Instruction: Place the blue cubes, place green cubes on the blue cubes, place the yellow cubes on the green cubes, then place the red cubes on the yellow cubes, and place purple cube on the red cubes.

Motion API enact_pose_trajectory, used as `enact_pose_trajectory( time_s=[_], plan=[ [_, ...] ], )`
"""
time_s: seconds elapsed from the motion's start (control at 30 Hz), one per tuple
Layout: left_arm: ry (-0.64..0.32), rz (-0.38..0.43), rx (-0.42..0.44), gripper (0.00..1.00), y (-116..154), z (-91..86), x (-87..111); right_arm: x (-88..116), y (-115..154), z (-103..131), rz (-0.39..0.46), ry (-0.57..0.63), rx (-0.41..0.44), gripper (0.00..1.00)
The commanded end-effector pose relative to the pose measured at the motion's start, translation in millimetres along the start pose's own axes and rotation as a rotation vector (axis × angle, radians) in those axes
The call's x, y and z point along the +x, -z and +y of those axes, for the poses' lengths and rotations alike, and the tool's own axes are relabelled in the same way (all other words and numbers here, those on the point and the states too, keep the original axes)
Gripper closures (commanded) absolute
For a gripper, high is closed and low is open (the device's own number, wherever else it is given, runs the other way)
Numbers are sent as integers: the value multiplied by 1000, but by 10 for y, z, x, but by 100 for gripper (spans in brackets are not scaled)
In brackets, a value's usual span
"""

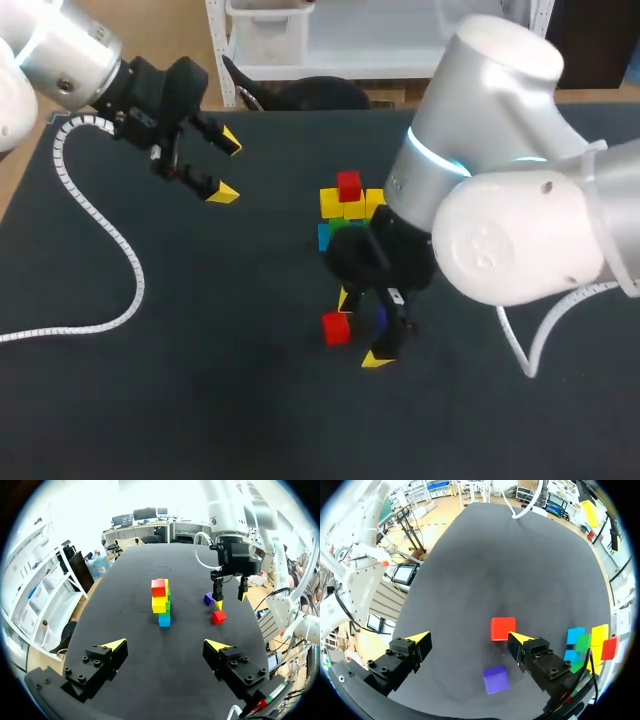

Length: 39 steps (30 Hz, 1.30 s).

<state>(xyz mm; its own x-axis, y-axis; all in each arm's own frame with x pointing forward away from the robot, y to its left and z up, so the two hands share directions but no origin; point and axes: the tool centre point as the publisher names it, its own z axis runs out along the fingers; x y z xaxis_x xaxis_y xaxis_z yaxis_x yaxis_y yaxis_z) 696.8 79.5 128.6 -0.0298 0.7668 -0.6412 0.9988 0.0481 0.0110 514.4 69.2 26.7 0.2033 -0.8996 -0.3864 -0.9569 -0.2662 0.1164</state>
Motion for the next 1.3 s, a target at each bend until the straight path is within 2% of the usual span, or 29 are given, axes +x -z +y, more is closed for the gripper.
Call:
enact_pose_trajectory(
  time_s=[0.03,0.43,0.73,1.3],
  plan=[
    [-3,-2,2,0,3,8,8,-18,-38,-88,-6,1,-26,0],
    [-3,-2,2,0,3,8,8,50,-136,-176,-51,-55,18,0],
    [-3,-2,2,0,3,8,8,5,-255,-231,-32,-42,16,0],
    [-3,-2,2,0,3,8,8,-19,-234,-292,-27,-52,41,0]
  ],
)
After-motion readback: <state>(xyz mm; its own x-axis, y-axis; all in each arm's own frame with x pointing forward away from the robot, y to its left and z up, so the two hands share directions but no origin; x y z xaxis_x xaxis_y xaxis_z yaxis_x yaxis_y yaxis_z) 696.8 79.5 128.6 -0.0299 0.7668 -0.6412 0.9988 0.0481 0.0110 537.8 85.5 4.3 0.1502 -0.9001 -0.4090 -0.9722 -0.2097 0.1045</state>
